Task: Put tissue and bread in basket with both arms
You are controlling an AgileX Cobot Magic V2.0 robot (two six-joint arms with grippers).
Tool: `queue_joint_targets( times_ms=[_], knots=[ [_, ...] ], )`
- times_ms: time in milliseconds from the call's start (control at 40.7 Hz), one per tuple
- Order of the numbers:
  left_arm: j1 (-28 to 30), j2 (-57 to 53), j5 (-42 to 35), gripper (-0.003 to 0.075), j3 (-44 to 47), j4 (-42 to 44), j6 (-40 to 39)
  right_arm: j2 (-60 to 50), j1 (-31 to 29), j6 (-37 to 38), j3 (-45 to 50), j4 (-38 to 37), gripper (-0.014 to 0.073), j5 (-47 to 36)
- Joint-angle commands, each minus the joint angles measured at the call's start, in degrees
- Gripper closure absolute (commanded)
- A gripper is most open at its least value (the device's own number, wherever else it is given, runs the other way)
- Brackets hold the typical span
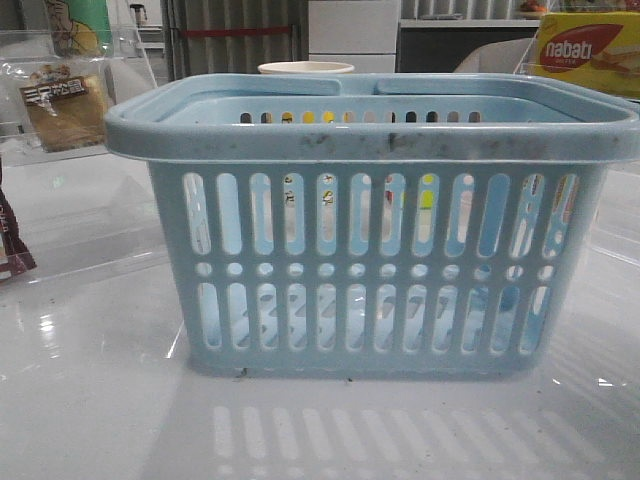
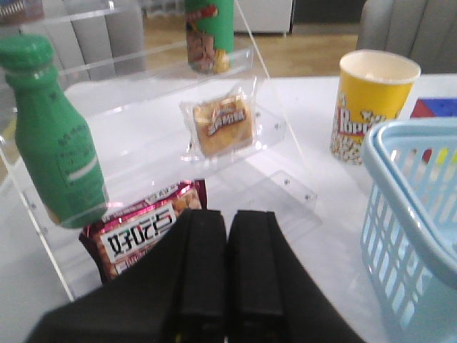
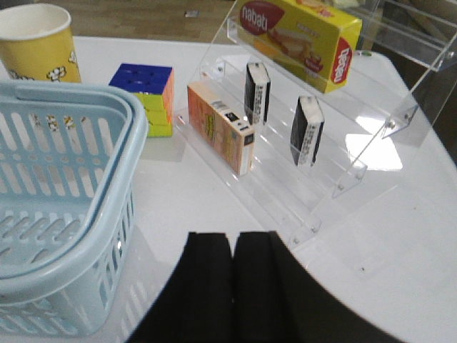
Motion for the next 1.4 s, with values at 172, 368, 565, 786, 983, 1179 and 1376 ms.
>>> queue_joint_targets(
  times_ms=[172,368,565,786,983,1179,1376],
  knots=[
    [-0.34,6.85,-0.83,0.0628,-1.98,-0.17,-0.55,5.34,-0.35,-0.24,-1.79,-0.25,0.0564,-2.66],
    [-0.34,8.52,-0.87,0.0396,-1.98,-0.17,-0.42,8.98,-0.35,-0.24,-1.38,-0.31,0.0310,-0.96],
    [-0.34,8.52,-1.18,0.0211,-1.98,-0.17,-0.42,12.96,-0.35,-0.24,-1.38,-0.43,0.0035,-1.40],
    [-0.34,8.52,-1.18,0.0211,-1.98,-0.17,-0.42,20.06,-3.91,-0.24,-4.14,-0.80,0.0084,-3.04],
    [-0.34,8.52,-1.18,0.0211,-1.98,-0.17,-0.42,29.18,-10.37,-0.24,-11.12,-0.80,0.0084,-4.18],
    [-0.34,8.52,-1.18,0.0211,-1.98,-0.17,-0.42,38.99,-13.06,-0.24,-19.15,-0.74,0.0084,-7.53],
    [-0.34,8.52,-1.18,0.0211,-1.98,-0.17,-0.42,49.12,-13.49,-0.24,-26.97,0.76,0.0084,-7.68]
  ],
)
